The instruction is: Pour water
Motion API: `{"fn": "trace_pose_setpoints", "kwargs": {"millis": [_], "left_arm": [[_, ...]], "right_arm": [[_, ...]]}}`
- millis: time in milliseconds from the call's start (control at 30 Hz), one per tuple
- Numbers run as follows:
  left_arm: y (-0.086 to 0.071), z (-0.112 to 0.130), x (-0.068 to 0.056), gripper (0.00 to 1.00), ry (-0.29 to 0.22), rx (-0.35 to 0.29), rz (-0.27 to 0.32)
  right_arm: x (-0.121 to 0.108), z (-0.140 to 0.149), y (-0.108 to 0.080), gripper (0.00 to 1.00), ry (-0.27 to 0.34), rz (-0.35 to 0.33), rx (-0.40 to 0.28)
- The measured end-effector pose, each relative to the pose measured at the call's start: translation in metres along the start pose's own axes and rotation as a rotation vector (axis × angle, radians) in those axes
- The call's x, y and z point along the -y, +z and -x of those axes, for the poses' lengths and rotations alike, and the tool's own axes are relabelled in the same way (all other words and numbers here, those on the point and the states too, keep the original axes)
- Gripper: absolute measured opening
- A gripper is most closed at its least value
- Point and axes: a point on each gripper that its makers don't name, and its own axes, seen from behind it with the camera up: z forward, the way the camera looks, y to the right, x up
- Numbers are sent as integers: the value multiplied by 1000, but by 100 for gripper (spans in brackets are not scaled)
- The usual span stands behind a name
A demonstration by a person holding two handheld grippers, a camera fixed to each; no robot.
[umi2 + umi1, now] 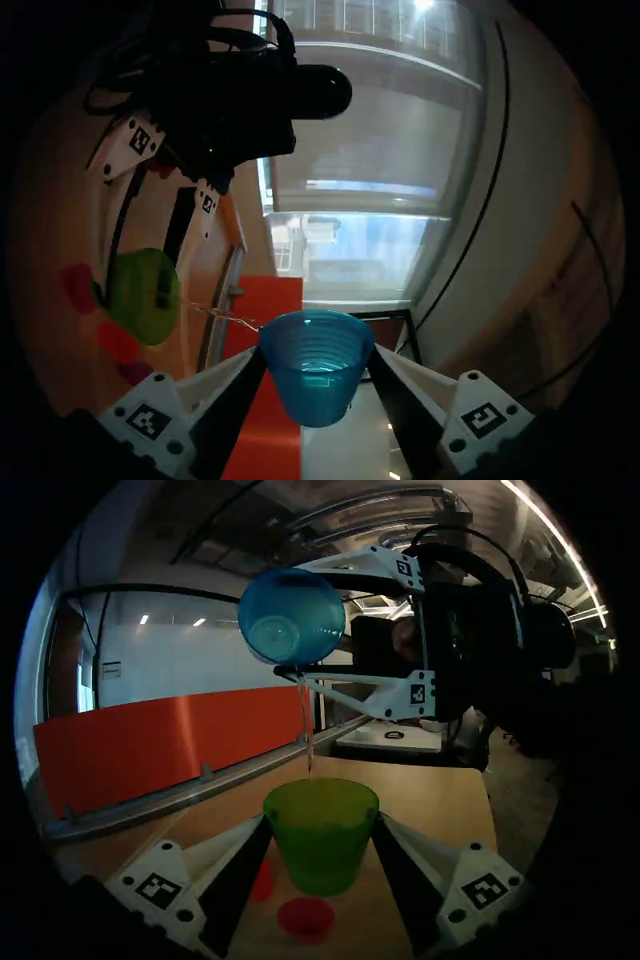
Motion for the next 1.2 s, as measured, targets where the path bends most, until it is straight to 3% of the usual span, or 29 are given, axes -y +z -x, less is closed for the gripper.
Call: {"fn": "trace_pose_setpoints", "kwargs": {"millis": [567, 767, 967, 1200], "left_arm": [[1, -2, 3, 85, -1, -3, -1], [1, -3, 3, 85, -2, -3, -2], [1, -3, 4, 85, -2, -5, -3], [0, -3, 7, 85, -4, -3, -9]], "right_arm": [[-1, -4, -2, 90, -53, -2, -4], [-1, -5, -2, 90, -42, -1, -4], [2, -6, -2, 90, 49, -1, -4], [5, -1, -3, 90, 287, -7, 1]]}}
